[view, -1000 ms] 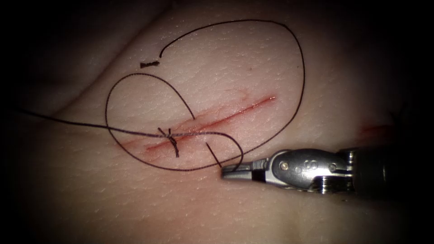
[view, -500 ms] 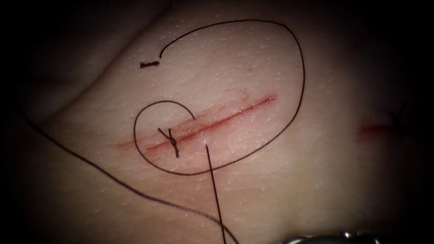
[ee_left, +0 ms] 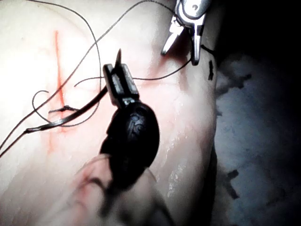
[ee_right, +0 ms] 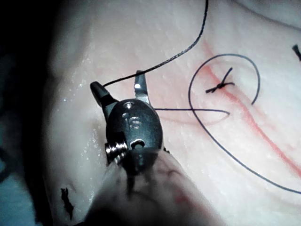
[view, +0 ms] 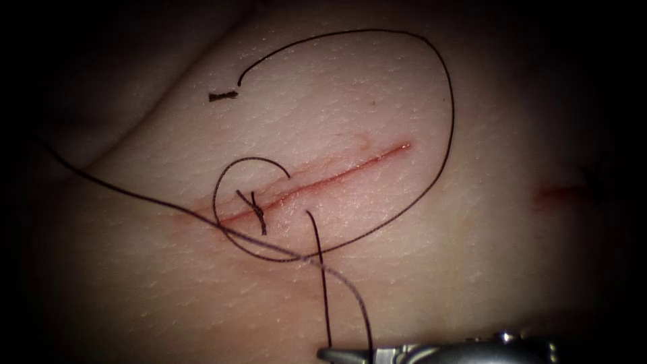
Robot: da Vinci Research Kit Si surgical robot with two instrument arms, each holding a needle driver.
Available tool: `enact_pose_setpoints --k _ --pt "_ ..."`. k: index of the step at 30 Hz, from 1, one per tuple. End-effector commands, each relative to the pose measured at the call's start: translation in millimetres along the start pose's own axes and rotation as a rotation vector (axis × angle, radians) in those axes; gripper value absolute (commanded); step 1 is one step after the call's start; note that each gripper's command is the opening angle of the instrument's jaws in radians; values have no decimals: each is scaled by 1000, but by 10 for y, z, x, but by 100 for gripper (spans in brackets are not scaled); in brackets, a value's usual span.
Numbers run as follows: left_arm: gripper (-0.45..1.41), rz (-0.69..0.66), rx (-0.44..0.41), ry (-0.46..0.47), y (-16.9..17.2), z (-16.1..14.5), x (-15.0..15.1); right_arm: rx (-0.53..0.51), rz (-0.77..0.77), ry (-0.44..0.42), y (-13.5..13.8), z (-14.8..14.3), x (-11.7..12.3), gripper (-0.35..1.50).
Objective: Wound Closure
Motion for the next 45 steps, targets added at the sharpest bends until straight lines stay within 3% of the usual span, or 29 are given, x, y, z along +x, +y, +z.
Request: enact_pose_setpoints --k 1,15,21,28,33,39,45 --pt "-45 -2 -2 -1 7 3 -6 -15 -25 -8 16 0 -4 135" --pt "-45 -2 -9 -2 4 2 -8 -70 -174 -56 84 -7 -28 142" --pt "-45 -10 -19 6 -5 -12 0 -69 -248 -142 105 19 -52 140" --pt "-45 -18 29 36 -23 -44 18 -80 -312 -210 122 52 -80 133" --pt "-45 -18 35 33 -25 -46 16 -48 -326 -252 125 62 -93 133" --pt "-45 -17 42 27 -30 -43 10 20 -213 -142 122 44 -91 138" --pt "-45 -10 42 25 -30 -48 10 166 -92 1 133 8 -91 128"
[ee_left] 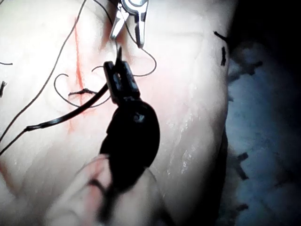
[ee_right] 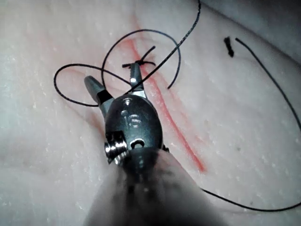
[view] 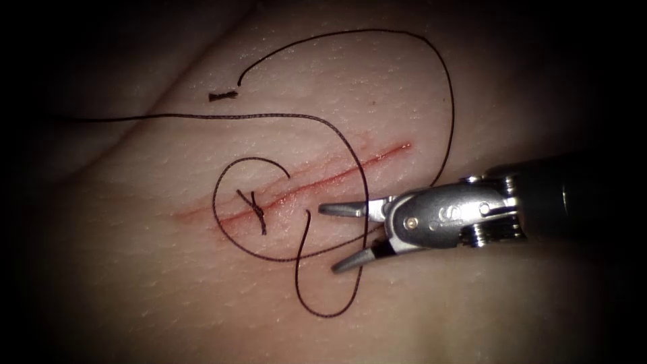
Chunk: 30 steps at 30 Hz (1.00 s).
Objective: Wound Closure
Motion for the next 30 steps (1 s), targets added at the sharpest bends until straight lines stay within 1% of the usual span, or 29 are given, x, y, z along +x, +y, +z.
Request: enact_pose_setpoints --k 1,3,6,8,10,11,15,17,19,20,21,24,30 --pt "-45 3 -3 -2 8 -1 -3 31 10 15 6 -9 -10 128" --pt "-45 4 -14 6 9 -7 0 64 30 36 13 -24 -14 128" --pt "-45 15 -50 32 13 -18 7 80 60 92 22 -46 -22 128" --pt "-45 14 -96 69 15 -26 13 83 88 125 25 -56 -27 135" --pt "-45 13 -143 108 19 -33 18 86 95 140 25 -64 -32 135" --pt "-45 12 -182 130 23 -36 20 77 103 133 24 -67 -35 138" --pt "-45 27 -319 156 46 -45 27 43 146 155 18 -76 -38 148" --pt "-45 24 -407 202 59 -47 33 49 178 162 14 -81 -39 148" --pt "-45 21 -474 232 70 -49 38 58 205 164 10 -86 -39 148" --pt "-45 20 -545 259 84 -51 46 65 233 164 8 -90 -40 148" --pt "-45 20 -545 259 84 -51 46 65 233 164 8 -90 -40 148" --pt "-45 19 -644 314 102 -56 56 71 262 164 6 -93 -41 148" --pt "-45 12 -791 425 129 -71 82 69 280 164 6 -90 -39 148"
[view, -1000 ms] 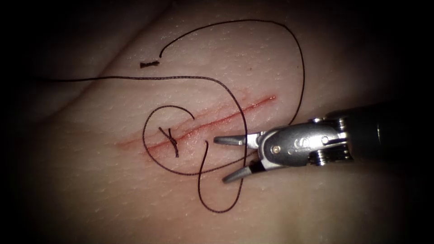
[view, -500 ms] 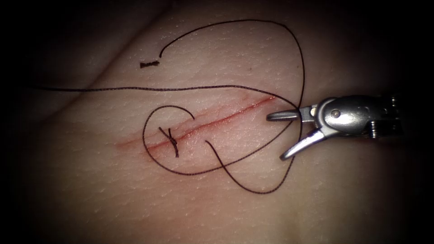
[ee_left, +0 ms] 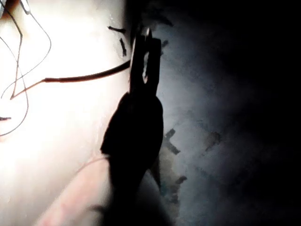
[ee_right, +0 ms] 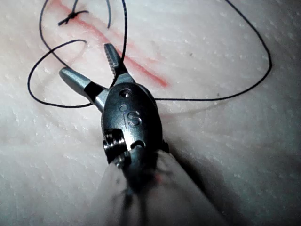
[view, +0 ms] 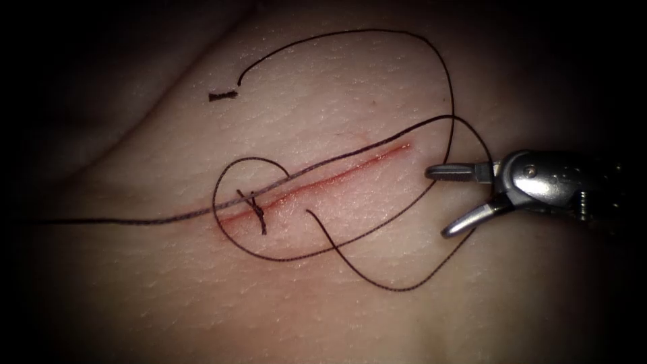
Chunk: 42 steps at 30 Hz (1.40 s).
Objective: Wound Closure
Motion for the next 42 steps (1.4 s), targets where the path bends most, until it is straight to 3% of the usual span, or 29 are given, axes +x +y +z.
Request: enact_pose_setpoints --k 1,3,8,13,19,28,31,34,36,42 --pt "-45 -6 -17 8 9 5 -3 1 0 1 0 11 -5 148" --pt "-45 -9 -98 43 21 -1 8 5 -2 1 -2 9 -7 148" --pt "-45 -13 -172 45 35 -22 8 13 -4 1 -4 2 -9 148" --pt "-45 -8 -253 -59 59 -55 -10 26 11 2 -8 -8 -11 148" --pt "-45 -10 -334 -97 87 -61 -25 23 28 22 1 -31 -3 148" --pt "-45 -11 -414 -63 106 -91 -6 11 42 62 8 -41 10 148" --pt "-45 -14 -460 -61 116 -88 -2 -1 54 88 19 -43 20 147" --pt "-45 -15 -496 -73 121 -76 -4 -26 60 131 37 -52 34 133" --pt "-45 -15 -492 -72 117 -67 -6 -72 37 117 46 -49 41 133" --pt "-45 -13 -432 -65 85 -23 -19 -115 -51 90 43 2 45 131"
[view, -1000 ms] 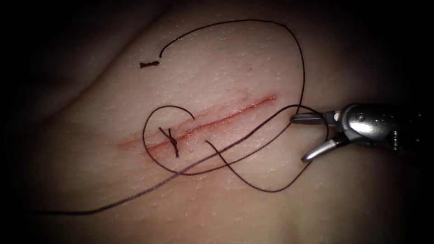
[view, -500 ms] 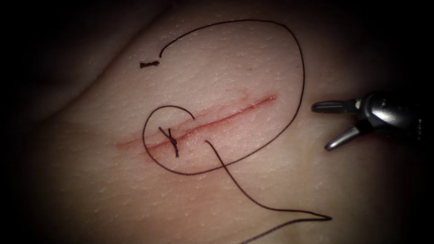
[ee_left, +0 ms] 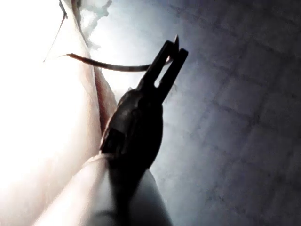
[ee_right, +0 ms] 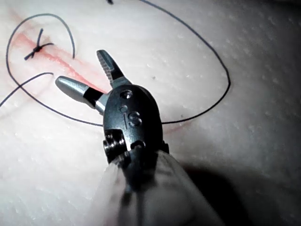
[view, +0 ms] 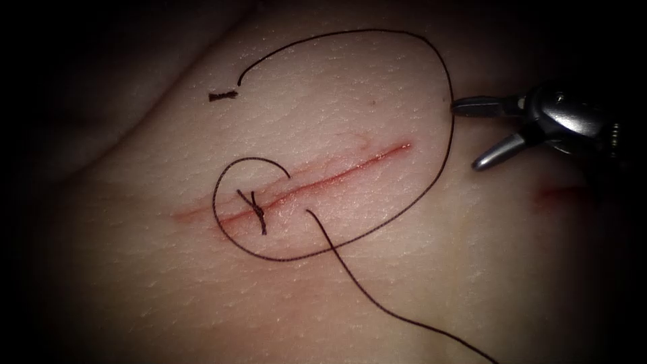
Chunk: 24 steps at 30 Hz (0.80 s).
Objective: Wound Closure
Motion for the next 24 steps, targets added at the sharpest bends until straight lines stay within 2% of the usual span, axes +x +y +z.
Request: enact_pose_setpoints --k 1,3,10,16,24 --pt "-45 -2 35 4 -6 13 -8 -5 -31 -6 -3 30 -7 131" --pt "-45 0 83 6 -28 24 -12 -14 -83 -29 -4 50 -11 131" --pt "-45 9 157 20 -75 51 -26 -58 -270 -59 -2 100 -32 131" --pt "-45 13 295 -20 -108 65 -49 -66 -384 -90 -7 122 -62 126" --pt "-45 9 351 -47 -148 75 -78 -21 -464 -166 -22 132 -104 115"
